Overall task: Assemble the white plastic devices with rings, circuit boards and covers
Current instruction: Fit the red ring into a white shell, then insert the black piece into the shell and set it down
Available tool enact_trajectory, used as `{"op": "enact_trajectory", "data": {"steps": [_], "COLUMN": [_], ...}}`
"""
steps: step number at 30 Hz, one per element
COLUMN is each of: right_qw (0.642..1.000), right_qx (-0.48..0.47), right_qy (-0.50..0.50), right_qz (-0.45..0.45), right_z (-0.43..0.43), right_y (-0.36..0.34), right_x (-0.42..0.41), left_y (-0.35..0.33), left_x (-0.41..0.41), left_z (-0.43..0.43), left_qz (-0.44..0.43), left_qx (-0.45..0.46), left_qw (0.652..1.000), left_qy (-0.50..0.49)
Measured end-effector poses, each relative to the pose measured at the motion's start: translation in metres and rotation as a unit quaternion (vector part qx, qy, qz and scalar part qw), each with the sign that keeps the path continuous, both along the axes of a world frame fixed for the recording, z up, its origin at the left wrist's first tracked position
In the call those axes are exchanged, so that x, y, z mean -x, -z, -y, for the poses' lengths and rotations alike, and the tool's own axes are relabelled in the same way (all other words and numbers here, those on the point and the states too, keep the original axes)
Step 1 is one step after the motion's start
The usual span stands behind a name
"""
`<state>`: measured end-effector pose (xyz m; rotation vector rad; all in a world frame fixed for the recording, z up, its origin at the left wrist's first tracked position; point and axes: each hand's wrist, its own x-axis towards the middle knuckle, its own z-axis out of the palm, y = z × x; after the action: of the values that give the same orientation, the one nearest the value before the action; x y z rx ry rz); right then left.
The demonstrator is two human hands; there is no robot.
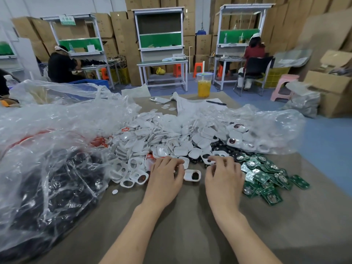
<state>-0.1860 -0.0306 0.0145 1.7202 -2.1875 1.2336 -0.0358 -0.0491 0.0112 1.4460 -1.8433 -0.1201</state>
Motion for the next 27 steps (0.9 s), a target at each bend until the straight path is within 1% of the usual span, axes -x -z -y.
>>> {"op": "enact_trajectory", "data": {"steps": [2,5,7,10,14,17,23,27], "right_qw": [0.998,0.989,0.985,0.987,0.990,0.991,0.990,0.996], "right_qx": [-0.020,-0.133,-0.160,-0.149,-0.126,-0.126,-0.120,-0.055], "right_qy": [0.061,0.069,0.070,0.061,0.056,0.054,-0.004,-0.019], "right_qz": [0.006,0.015,0.003,-0.020,0.000,0.001,-0.068,-0.062], "right_z": [-0.002,0.000,0.001,0.001,0.000,0.001,0.001,0.003], "right_y": [-0.001,0.000,0.001,0.003,0.003,0.002,0.002,0.001], "right_x": [0.001,0.002,0.003,0.006,0.006,0.006,0.002,0.001], "left_y": [0.000,0.001,0.002,0.004,0.005,0.005,0.003,0.001], "left_x": [0.000,-0.002,-0.004,-0.003,-0.004,-0.004,-0.003,-0.009], "left_z": [0.000,0.001,0.002,0.005,0.005,0.005,0.007,0.018], "left_qz": [-0.011,-0.033,-0.045,-0.061,-0.070,-0.064,0.019,0.056], "left_qx": [0.002,-0.001,-0.002,0.004,-0.002,-0.005,0.047,0.083], "left_qw": [1.000,0.999,0.999,0.998,0.997,0.997,0.996,0.986], "left_qy": [-0.012,-0.015,-0.011,-0.020,-0.023,-0.030,-0.079,-0.130]}}
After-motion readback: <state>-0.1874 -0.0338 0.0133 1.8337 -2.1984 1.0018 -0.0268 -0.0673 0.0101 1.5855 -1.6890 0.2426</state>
